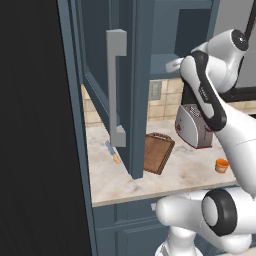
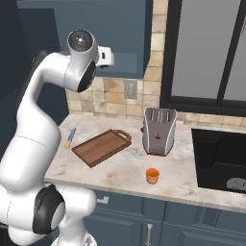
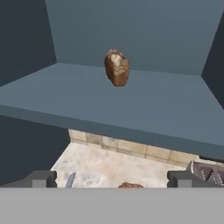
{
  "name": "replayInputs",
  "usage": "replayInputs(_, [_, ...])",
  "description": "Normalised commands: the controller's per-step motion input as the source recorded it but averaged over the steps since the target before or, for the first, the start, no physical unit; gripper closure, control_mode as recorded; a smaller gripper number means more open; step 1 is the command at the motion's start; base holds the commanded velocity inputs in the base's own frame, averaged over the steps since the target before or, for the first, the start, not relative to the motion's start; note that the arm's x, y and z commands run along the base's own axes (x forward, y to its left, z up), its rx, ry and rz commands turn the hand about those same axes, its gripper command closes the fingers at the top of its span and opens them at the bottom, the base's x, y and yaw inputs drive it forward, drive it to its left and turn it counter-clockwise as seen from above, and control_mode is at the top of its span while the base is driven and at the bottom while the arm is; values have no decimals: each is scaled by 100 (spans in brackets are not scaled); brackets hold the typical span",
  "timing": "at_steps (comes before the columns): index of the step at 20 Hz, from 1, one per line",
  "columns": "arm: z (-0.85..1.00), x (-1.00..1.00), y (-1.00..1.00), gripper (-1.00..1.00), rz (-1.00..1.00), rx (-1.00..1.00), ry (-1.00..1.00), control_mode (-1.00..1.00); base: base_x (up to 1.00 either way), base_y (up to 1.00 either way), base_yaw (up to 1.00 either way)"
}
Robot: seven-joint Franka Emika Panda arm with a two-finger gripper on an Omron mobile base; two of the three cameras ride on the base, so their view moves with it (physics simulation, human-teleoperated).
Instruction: Pick the bread, place it on the cutting board, pick the jam, place it on the counter, and close the cabinet.
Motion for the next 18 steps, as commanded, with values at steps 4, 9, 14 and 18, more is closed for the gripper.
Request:
replayInputs(4, [0, 42, 0, -100, 0, 0, 0, -100, 0, 0, 0])
replayInputs(9, [0, 30, 0, -100, 0, 0, 0, -100, 0, 0, 0])
replayInputs(14, [0, 27, 1, -100, 0, 0, 0, -100, 0, 0, 0])
replayInputs(18, [0, 25, 5, -100, 0, 0, 0, -100, 0, 0, 0])
